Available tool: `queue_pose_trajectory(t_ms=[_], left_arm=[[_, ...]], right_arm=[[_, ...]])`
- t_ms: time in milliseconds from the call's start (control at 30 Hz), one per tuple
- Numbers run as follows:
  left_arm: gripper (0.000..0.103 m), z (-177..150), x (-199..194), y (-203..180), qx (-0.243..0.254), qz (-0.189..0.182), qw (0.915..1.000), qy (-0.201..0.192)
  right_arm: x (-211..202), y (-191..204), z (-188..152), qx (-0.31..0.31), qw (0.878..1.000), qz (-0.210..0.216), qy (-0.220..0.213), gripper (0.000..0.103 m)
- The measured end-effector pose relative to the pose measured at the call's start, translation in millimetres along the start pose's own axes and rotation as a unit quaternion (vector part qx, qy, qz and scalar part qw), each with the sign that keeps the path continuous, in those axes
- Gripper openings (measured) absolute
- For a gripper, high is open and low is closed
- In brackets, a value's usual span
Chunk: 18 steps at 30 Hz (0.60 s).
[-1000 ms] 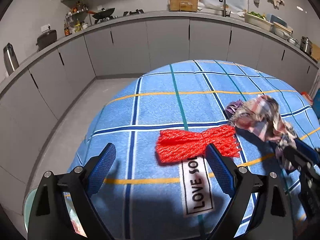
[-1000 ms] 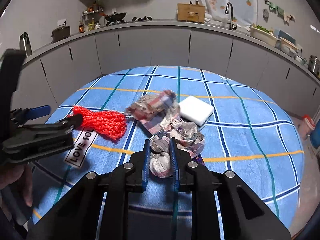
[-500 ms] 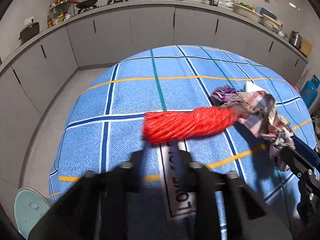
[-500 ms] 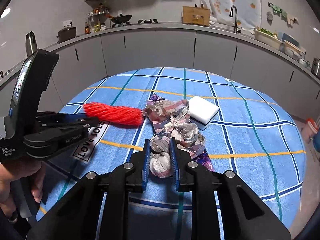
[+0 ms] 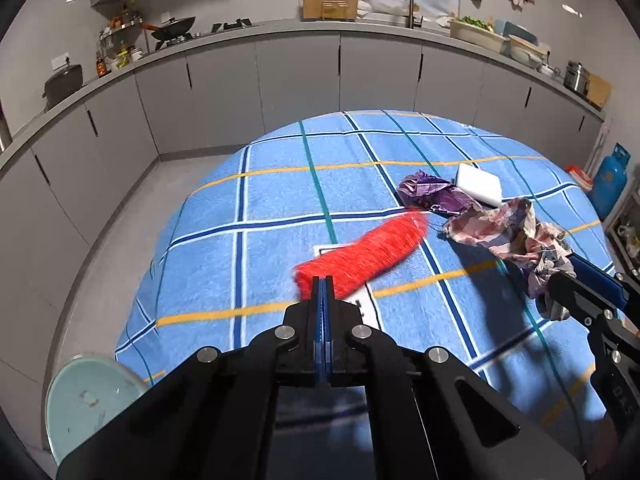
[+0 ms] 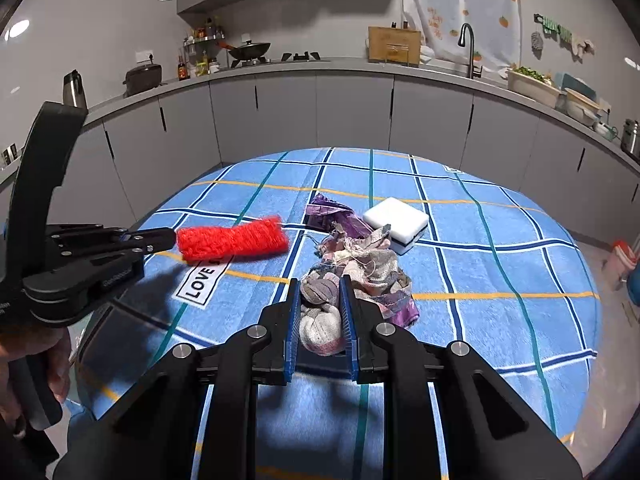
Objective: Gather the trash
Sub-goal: 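Grasp the plaid cloth rag with the right gripper while the left gripper grasps the red netting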
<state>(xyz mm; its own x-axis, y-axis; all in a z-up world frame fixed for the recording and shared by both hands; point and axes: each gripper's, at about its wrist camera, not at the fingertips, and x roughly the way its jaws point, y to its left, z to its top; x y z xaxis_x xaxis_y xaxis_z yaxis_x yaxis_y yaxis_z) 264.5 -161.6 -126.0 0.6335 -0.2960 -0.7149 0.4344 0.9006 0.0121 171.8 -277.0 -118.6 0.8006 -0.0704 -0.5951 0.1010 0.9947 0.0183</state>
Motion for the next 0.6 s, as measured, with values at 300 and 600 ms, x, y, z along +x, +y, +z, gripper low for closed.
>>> queue_pose_trajectory(t_ms=[300, 600], left_arm=[[0.048, -12, -29, 1, 0.007, 0.027, 0.9992, -0.03], [0.057, 5, 3, -9, 0.014, 0.004, 0.9998, -0.014]], right_arm=[[-15, 6, -5, -0.002, 1.0, 0.011, -0.007, 0.02], [-9, 2, -11, 0.007, 1.0, -0.001, -0.002, 0.02]])
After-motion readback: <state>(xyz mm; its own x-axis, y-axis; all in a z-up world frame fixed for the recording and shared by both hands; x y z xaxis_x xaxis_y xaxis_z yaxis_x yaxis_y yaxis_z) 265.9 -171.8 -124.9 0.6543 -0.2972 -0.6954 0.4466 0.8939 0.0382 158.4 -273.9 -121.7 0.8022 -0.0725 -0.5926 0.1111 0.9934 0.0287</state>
